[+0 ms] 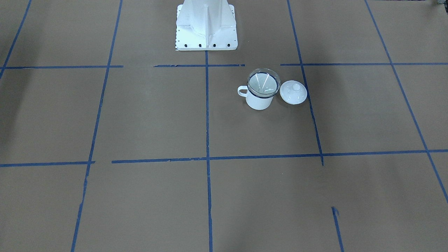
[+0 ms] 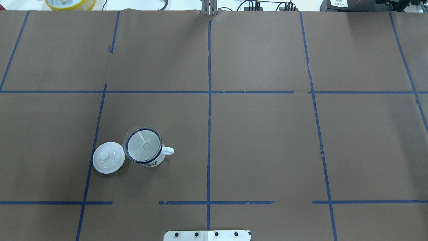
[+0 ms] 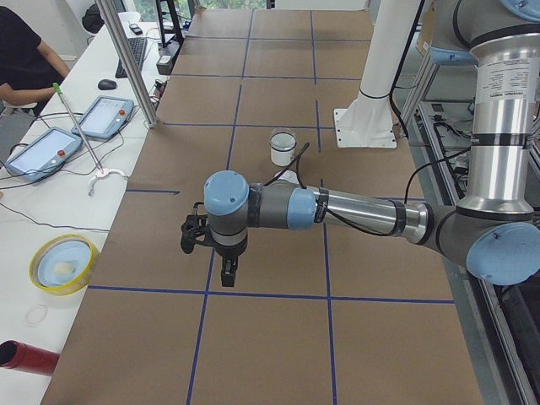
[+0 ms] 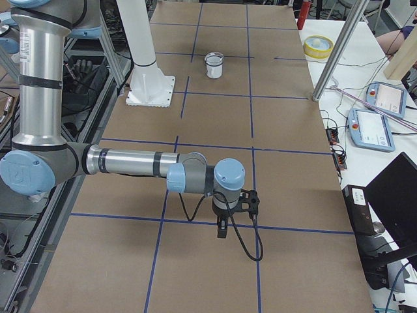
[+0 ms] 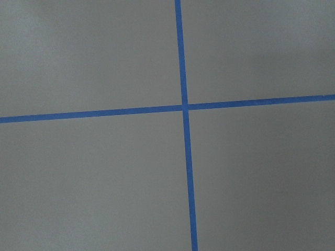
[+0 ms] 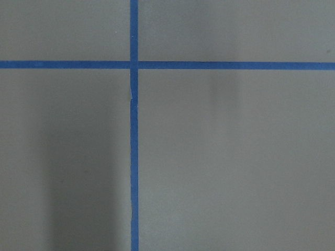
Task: Remove funnel from cup
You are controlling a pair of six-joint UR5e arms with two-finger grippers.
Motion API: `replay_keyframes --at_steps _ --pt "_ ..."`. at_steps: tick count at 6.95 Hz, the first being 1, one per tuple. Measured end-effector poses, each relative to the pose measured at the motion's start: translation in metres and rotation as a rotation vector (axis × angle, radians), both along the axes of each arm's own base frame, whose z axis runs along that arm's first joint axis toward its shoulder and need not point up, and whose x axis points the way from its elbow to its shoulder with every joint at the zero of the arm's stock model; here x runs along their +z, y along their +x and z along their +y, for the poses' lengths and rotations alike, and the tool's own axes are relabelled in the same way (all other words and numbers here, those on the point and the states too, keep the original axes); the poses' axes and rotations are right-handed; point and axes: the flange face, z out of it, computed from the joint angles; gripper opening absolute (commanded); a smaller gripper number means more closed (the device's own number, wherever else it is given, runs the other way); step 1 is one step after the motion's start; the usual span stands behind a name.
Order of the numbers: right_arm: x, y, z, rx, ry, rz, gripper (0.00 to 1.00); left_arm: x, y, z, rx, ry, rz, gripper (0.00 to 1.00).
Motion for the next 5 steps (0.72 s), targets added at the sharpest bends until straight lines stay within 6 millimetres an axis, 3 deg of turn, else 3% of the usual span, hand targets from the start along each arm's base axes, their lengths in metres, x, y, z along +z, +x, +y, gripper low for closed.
replay_keyframes --at_steps 1,2,4,5 --pt "0.0 0.0 0.0 0.0 0.0 0.0 1.0 -0.02 0.013 -0.006 -0.069 -0.02 0.014 1.0" --pt "0.0 0.0 0.0 0.0 0.0 0.0 1.0 -0.043 0.039 -0.009 -0.103 -0.041 0.034 1.0" --pt "0.0 0.0 0.0 0.0 0.0 0.0 1.0 -0.109 0.115 -0.015 -0.147 -0.114 0.091 1.0" --pt "0.0 0.0 0.0 0.0 0.0 0.0 1.0 -0.152 0.166 -0.022 -0.176 -0.178 0.133 0.97"
